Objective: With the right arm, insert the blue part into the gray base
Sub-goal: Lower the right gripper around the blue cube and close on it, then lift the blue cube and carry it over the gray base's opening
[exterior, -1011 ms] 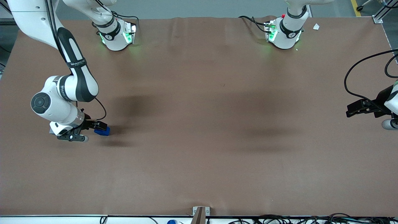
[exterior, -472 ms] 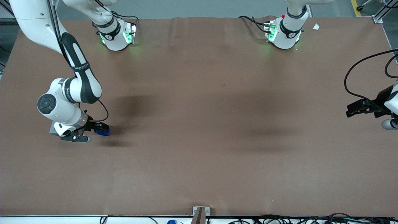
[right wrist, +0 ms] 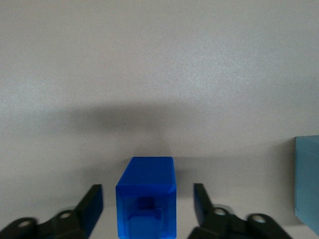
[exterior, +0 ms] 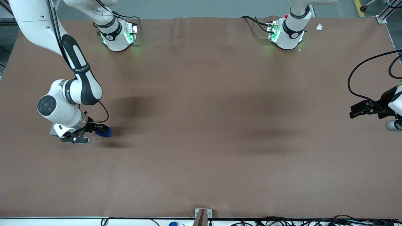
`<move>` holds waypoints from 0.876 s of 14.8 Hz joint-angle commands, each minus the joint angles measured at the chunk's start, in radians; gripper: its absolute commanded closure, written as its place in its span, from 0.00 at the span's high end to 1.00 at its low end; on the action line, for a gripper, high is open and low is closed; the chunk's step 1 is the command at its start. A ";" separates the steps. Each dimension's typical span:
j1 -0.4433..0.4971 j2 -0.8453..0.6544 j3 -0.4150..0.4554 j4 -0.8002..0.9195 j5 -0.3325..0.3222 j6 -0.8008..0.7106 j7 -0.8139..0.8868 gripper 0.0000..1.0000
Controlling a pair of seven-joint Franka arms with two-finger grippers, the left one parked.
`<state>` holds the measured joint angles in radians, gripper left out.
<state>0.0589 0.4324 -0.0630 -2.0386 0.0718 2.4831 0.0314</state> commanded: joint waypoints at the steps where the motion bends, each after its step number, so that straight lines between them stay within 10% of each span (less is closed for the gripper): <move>1: -0.010 -0.008 0.006 -0.018 0.003 0.008 -0.011 0.66; 13: -0.013 -0.053 -0.003 0.005 0.002 -0.085 -0.018 0.30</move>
<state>0.0587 0.4271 -0.0651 -2.0290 0.0718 2.4308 0.0304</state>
